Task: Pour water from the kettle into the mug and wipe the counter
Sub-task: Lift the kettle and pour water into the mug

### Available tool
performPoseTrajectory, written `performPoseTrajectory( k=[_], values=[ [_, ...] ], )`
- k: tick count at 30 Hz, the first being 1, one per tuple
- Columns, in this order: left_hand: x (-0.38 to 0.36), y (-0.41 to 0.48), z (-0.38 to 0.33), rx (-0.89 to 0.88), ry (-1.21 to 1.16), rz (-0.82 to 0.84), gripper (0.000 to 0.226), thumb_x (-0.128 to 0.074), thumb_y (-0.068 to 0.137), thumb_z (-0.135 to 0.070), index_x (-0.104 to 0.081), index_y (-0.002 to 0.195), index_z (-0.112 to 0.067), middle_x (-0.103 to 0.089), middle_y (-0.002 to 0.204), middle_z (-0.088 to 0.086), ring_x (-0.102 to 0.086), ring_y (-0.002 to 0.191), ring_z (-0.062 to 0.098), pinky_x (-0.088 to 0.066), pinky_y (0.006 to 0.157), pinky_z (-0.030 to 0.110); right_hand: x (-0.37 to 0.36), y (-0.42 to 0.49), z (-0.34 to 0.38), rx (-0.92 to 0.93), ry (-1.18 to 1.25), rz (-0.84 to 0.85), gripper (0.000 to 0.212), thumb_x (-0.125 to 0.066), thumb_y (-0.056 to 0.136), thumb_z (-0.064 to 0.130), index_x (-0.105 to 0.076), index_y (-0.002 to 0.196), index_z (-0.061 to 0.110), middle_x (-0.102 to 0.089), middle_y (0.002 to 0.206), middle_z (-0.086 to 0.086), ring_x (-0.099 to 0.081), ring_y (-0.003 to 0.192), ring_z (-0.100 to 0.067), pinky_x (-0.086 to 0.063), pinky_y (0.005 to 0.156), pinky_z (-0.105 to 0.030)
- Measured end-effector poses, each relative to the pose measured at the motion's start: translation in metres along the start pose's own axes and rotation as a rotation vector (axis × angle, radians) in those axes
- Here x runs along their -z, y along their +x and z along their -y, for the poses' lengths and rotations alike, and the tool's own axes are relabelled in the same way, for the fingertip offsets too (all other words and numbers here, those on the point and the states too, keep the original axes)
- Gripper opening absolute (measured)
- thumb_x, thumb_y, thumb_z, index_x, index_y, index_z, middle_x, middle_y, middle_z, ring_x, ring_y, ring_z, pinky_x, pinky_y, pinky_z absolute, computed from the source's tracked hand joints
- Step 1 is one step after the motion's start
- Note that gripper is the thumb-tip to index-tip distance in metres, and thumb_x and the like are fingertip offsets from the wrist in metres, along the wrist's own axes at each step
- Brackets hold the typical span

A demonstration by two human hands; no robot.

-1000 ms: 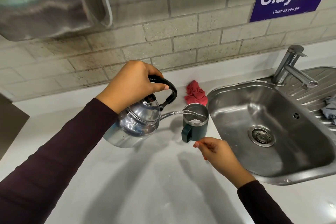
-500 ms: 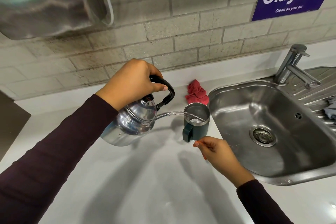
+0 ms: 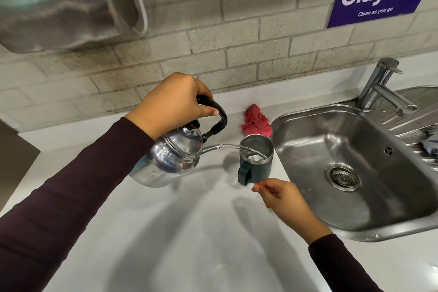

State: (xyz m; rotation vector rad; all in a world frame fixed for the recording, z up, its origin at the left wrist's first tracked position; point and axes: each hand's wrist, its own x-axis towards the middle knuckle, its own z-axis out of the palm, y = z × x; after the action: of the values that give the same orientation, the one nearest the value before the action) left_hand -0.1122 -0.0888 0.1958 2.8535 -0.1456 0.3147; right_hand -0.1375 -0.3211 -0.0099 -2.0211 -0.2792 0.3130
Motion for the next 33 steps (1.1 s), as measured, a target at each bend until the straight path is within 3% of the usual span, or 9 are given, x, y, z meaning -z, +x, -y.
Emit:
performPoseTrajectory(
  k=[8, 13, 22, 26, 30, 33],
  values=[
    [0.003, 0.002, -0.005, -0.001, 0.013, -0.007, 0.029, -0.076, 0.07, -0.039, -0.075, 0.092, -0.021, -0.075, 0.084, 0.001, -0.063, 0.071, 0.014, -0.05, 0.066, 0.026, 0.0, 0.001, 0.0, 0.004, 0.004, 0.008, 0.017, -0.059, 0.086, 0.028, -0.07, 0.074, 0.025, -0.054, 0.045, 0.011, -0.049, 0.046, -0.004, -0.041, 0.054, -0.023],
    [0.007, 0.003, -0.008, -0.014, 0.027, -0.007, 0.029, -0.075, 0.071, -0.039, -0.075, 0.093, -0.02, -0.075, 0.085, 0.003, -0.065, 0.075, 0.016, -0.052, 0.07, 0.03, 0.0, 0.002, 0.001, 0.002, 0.012, 0.007, 0.016, -0.06, 0.086, 0.027, -0.07, 0.073, 0.023, -0.049, 0.045, 0.004, -0.046, 0.045, -0.005, -0.04, 0.054, -0.025],
    [0.006, 0.004, -0.006, -0.008, -0.005, -0.025, 0.028, -0.075, 0.071, -0.039, -0.075, 0.092, -0.021, -0.074, 0.082, -0.002, -0.063, 0.07, 0.01, -0.051, 0.066, 0.028, 0.0, 0.003, -0.001, 0.005, 0.005, 0.011, 0.016, -0.06, 0.086, 0.029, -0.069, 0.073, 0.024, -0.052, 0.044, 0.011, -0.047, 0.045, -0.004, -0.041, 0.054, -0.024],
    [0.0, 0.001, 0.011, 0.082, -0.157, -0.069, 0.025, -0.078, 0.066, -0.041, -0.075, 0.081, -0.022, -0.069, 0.069, -0.008, -0.06, 0.064, 0.004, -0.047, 0.059, 0.022, 0.0, 0.005, -0.001, 0.007, 0.005, 0.01, 0.016, -0.06, 0.085, 0.029, -0.068, 0.072, 0.024, -0.053, 0.044, 0.011, -0.047, 0.046, -0.004, -0.04, 0.053, -0.023],
    [-0.022, -0.006, 0.044, 0.297, -0.5, -0.091, 0.021, -0.083, 0.06, -0.039, -0.069, 0.064, -0.023, -0.057, 0.041, -0.015, -0.045, 0.036, -0.004, -0.033, 0.039, 0.007, 0.001, 0.004, 0.0, 0.01, -0.008, 0.016, 0.018, -0.061, 0.086, 0.028, -0.067, 0.069, 0.026, -0.053, 0.044, 0.013, -0.048, 0.046, -0.003, -0.041, 0.055, -0.023],
    [-0.043, -0.011, 0.066, 0.436, -0.76, -0.071, 0.024, -0.085, 0.053, -0.039, -0.073, 0.064, -0.022, -0.056, 0.041, -0.017, -0.04, 0.035, -0.002, -0.032, 0.037, 0.01, 0.003, 0.004, 0.001, 0.005, -0.021, 0.021, 0.017, -0.061, 0.086, 0.029, -0.069, 0.074, 0.019, -0.05, 0.045, 0.007, -0.046, 0.048, -0.008, -0.043, 0.056, -0.028]
  ],
)
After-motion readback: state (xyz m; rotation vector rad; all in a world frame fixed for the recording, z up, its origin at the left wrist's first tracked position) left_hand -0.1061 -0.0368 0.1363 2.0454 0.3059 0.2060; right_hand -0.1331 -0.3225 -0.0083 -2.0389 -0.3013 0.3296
